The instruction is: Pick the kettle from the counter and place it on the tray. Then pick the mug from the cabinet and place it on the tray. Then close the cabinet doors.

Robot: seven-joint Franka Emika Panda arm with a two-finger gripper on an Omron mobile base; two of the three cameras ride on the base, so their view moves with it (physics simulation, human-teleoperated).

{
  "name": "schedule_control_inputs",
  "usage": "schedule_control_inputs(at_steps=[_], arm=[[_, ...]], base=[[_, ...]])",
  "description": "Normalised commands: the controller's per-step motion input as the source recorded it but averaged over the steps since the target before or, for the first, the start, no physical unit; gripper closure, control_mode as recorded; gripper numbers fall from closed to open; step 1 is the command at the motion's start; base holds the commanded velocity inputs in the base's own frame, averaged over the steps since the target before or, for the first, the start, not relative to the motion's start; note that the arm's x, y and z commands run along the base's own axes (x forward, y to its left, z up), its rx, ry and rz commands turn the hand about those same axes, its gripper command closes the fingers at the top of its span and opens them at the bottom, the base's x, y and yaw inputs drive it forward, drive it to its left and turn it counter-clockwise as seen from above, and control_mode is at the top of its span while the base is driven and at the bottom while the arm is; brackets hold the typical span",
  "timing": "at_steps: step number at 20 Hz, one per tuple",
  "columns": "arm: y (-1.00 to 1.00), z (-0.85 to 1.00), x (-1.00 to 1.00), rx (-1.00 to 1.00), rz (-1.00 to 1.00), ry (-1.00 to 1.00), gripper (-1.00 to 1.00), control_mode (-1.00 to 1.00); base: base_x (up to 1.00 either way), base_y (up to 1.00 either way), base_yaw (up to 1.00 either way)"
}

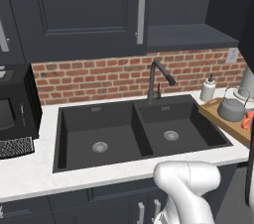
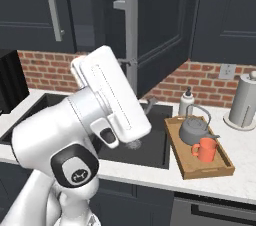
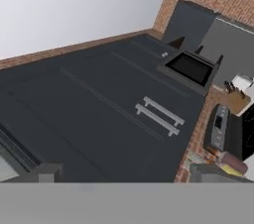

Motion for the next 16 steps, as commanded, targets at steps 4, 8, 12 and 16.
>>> schedule_control_inputs(at_steps=[4,8,12,16], arm=[[0.68,0.00,0.53,-0.07,0.10,0.10,-1.00,-1.00],[0.73,0.00,0.63,-0.05,0.08,0.04,-1.00,-1.00],[0.74,0.00,0.75,-0.01,0.07,0.00,-1.00,-1.00],[0.68,0.00,0.85,0.00,0.05,0.00,-1.00,-1.00]], base=[[0.00,0.00,0.00],[0.00,0.00,0.00],[0.00,0.00,0.00],[0.00,0.00,0.00]])
